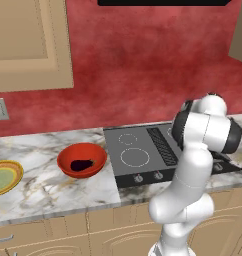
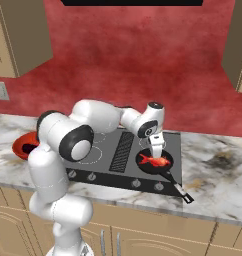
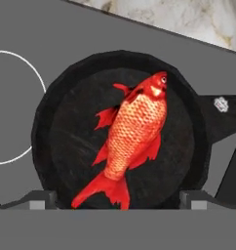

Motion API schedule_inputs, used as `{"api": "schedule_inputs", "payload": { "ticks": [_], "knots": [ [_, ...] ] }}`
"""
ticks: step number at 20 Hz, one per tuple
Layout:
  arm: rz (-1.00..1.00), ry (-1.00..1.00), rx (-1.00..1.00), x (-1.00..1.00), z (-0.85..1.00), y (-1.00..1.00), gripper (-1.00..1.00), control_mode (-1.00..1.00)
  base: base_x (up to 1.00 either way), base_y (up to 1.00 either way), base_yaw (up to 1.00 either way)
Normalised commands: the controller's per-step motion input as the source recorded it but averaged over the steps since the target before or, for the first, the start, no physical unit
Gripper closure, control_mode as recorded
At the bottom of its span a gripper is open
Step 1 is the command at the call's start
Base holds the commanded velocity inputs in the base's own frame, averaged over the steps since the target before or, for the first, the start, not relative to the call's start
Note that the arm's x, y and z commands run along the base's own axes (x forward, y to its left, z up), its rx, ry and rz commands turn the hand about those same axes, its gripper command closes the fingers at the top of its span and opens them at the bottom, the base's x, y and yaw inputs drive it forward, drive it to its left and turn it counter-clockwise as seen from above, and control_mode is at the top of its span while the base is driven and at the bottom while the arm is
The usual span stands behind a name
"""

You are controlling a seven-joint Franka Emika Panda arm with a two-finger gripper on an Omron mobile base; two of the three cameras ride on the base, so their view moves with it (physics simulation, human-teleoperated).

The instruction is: Place the fish on the plate and place the eggplant on the same plate.

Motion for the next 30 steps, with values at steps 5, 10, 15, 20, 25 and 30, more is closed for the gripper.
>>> {"api": "schedule_inputs", "payload": {
  "ticks": [5,10,15,20,25,30],
  "knots": [
    [0.0,0.0,0.01,0.23,-0.35,-0.24,-1.0,-1.0,0.0,0.0,0.0],
    [0.0,0.01,0.05,0.25,-0.27,-0.24,-1.0,-1.0,0.0,0.0,0.0],
    [0.0,0.03,0.07,0.1,-0.23,-0.15,-1.0,-1.0,0.0,0.0,0.0],
    [0.0,0.02,0.02,0.19,-0.26,-0.02,-1.0,-1.0,0.0,0.0,0.0],
    [0.0,-0.01,0.0,0.07,-0.18,0.0,-1.0,-1.0,0.0,0.0,0.0],
    [-0.03,-0.08,0.0,-0.18,-0.09,0.02,-1.0,-1.0,0.0,0.0,0.0]
  ]
}}
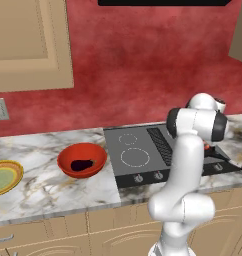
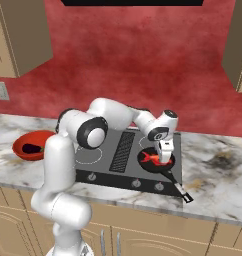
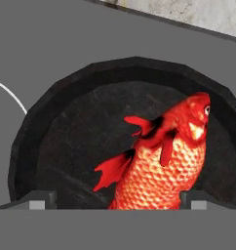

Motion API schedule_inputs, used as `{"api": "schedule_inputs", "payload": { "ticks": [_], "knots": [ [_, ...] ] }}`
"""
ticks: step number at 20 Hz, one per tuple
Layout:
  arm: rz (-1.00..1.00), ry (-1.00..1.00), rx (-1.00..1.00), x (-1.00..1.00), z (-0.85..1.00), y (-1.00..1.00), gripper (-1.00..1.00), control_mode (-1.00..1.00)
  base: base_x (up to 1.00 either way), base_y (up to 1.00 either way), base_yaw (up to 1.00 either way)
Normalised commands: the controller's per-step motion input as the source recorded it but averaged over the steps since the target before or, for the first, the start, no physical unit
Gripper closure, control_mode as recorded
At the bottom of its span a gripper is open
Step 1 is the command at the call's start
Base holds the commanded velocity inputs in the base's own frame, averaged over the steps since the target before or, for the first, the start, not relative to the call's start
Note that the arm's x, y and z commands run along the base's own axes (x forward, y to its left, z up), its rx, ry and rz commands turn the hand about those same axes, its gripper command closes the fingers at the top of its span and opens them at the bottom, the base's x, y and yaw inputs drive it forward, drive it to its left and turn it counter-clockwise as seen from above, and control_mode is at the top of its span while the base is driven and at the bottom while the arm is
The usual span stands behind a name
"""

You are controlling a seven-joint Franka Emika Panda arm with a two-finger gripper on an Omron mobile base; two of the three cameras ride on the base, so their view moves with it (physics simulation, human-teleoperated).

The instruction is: Place the fish on the plate and place the eggplant on the same plate.

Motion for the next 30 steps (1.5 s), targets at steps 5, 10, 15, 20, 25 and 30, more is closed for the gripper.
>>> {"api": "schedule_inputs", "payload": {
  "ticks": [5,10,15,20,25,30],
  "knots": [
    [-0.05,-0.09,0.0,-0.15,-0.08,0.08,-1.0,-1.0,0.0,0.0,0.0],
    [-0.06,-0.03,-0.02,0.01,-0.04,0.11,-1.0,-1.0,0.0,0.0,0.0],
    [-0.06,0.0,-0.01,0.0,-0.01,0.03,-1.0,-1.0,0.0,0.0,0.0],
    [-0.09,0.0,-0.04,0.08,-0.15,0.0,-1.0,-1.0,0.0,0.0,0.0],
    [-0.06,0.0,-0.01,0.07,-0.24,0.0,-1.0,-1.0,0.0,0.0,0.0],
    [0.0,0.0,0.0,0.06,-0.26,0.0,-1.0,-1.0,0.0,0.0,0.0]
  ]
}}
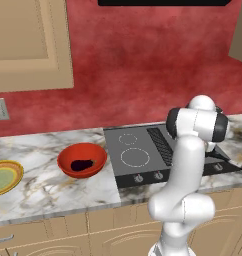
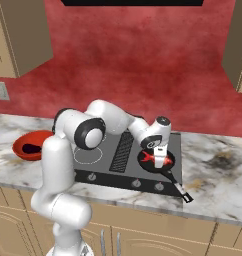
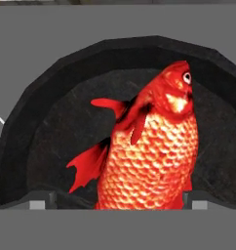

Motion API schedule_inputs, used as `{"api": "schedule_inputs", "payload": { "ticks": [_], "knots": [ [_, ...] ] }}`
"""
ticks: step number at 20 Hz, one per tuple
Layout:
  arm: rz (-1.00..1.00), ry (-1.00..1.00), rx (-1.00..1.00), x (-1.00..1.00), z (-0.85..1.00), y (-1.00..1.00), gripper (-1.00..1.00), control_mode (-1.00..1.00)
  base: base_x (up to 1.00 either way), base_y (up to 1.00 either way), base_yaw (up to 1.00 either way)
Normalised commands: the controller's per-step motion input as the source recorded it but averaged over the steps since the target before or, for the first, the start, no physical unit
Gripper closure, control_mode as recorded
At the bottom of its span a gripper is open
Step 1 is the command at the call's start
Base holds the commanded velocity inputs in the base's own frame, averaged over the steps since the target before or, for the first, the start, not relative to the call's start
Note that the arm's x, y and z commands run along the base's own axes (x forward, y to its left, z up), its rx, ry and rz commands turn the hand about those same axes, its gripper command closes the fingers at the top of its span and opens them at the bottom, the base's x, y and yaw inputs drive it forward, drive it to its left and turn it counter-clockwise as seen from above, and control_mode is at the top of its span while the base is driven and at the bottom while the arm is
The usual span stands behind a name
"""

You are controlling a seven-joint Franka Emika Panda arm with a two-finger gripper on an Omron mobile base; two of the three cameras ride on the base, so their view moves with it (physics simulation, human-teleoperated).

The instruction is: Place the fish on the plate and place the eggplant on the same plate.

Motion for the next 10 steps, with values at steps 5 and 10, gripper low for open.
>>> {"api": "schedule_inputs", "payload": {
  "ticks": [5,10],
  "knots": [
    [0.0,0.0,0.0,0.0,-0.41,0.02,1.0,-1.0,0.0,0.0,0.0],
    [0.0,0.0,0.0,0.0,-0.49,0.08,1.0,-1.0,0.0,0.0,0.0]
  ]
}}
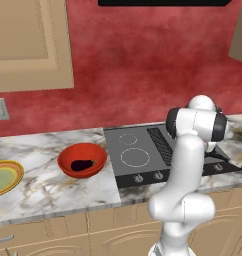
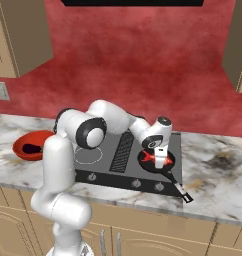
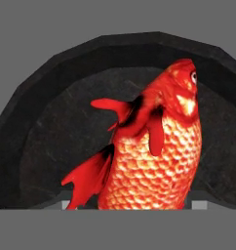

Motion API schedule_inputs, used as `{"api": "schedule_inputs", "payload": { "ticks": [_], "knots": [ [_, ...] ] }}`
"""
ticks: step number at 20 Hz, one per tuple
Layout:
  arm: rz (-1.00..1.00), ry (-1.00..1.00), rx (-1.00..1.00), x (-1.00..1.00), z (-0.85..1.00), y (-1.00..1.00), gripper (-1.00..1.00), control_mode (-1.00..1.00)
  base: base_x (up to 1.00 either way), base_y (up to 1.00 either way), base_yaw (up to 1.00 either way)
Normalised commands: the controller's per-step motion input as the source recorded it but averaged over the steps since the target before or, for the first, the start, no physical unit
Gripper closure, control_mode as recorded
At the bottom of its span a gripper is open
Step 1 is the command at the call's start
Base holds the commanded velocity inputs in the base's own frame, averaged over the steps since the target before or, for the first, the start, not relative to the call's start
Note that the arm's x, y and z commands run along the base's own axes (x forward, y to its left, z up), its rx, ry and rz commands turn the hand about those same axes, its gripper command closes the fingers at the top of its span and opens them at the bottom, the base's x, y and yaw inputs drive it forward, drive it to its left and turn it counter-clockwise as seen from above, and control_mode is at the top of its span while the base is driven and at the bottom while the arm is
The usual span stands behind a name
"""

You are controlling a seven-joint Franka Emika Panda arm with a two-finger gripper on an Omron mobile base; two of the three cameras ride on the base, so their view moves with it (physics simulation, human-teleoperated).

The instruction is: Place the fish on the plate and place the eggplant on the same plate.

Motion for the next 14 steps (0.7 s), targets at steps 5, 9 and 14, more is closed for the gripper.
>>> {"api": "schedule_inputs", "payload": {
  "ticks": [5,9,14],
  "knots": [
    [0.0,0.0,0.0,0.0,-0.35,0.06,1.0,-1.0,0.0,0.0,0.0],
    [-0.01,0.02,0.01,-0.03,-0.01,0.03,1.0,-1.0,0.0,0.0,0.0],
    [-0.07,0.04,0.01,-0.08,0.21,0.04,1.0,-1.0,0.0,0.0,0.0]
  ]
}}
